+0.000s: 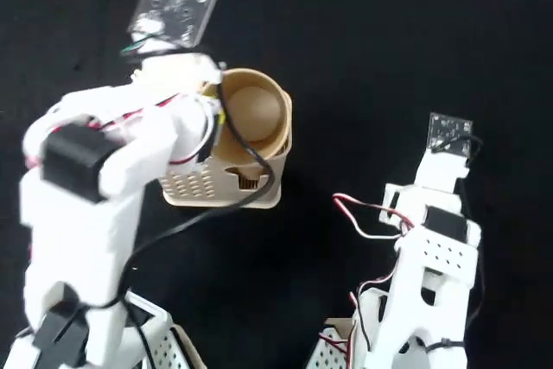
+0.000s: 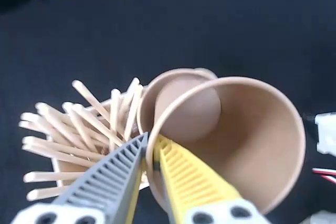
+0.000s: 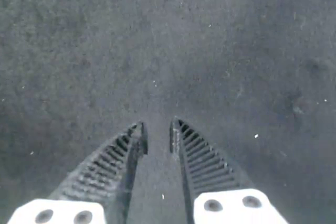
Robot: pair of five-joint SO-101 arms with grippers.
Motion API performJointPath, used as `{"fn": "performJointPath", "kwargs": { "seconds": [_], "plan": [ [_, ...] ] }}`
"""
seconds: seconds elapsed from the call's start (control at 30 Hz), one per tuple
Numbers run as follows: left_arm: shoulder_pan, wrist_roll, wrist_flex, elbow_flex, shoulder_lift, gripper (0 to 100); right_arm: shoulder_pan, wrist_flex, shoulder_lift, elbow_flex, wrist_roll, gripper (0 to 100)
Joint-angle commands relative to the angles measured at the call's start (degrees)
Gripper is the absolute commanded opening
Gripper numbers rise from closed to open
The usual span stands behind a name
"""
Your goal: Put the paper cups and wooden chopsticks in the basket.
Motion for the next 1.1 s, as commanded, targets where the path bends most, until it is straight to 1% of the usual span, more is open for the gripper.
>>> {"fn": "performJointPath", "kwargs": {
  "seconds": [0.0,0.1,0.13,0.2,0.3,0.43,0.5,0.7,0.8,0.87,0.97,1.07],
  "plan": [
    [0.13,-0.35,-1.58,1.54,1.93,7,0.7,-4.13,-1.01,1.71,-0.18,8.1],
    [-1.45,0.0,-2.55,0.92,2.46,21,0.7,-5.8,-1.01,2.95,-0.18,8.1],
    [-1.8,0.09,-3.34,0.48,2.29,24,0.7,-5.8,-1.01,3.12,-0.18,8.1],
    [-1.89,0.09,-4.66,-1.1,1.85,24,0.7,-5.8,-1.01,3.38,-0.18,7.7],
    [-1.45,0.0,-5.27,-4.53,0.53,24,0.7,-5.8,-1.01,3.38,-0.26,2.4],
    [-1.45,-0.35,-4.66,-9.63,-2.99,24,0.97,-5.8,-1.01,3.12,-5.36,1.4],
    [-1.89,-0.44,-3.16,-11.3,-5.98,24,0.88,-5.8,-1.01,3.12,-5.89,1.4],
    [-1.98,-0.53,-1.67,-7.25,-15.3,24,0.79,-5.8,-1.36,3.12,-5.71,1.4],
    [-2.33,-0.53,-1.58,-2.59,-21.89,24,0.79,-5.71,-5.49,4.79,-6.07,1.4],
    [-5.58,-0.53,-1.76,1.63,-27.6,24,0.44,-5.63,-11.47,7.43,-6.15,1.3],
    [-14.02,-1.93,-3.43,9.89,-36.66,24,-1.67,-4.66,-24.48,12.09,-6.24,1.2],
    [-23.25,-3.87,-6.86,20.44,-46.59,24,-5.45,1.23,-40.31,16.31,-6.24,1.2]
  ]
}}
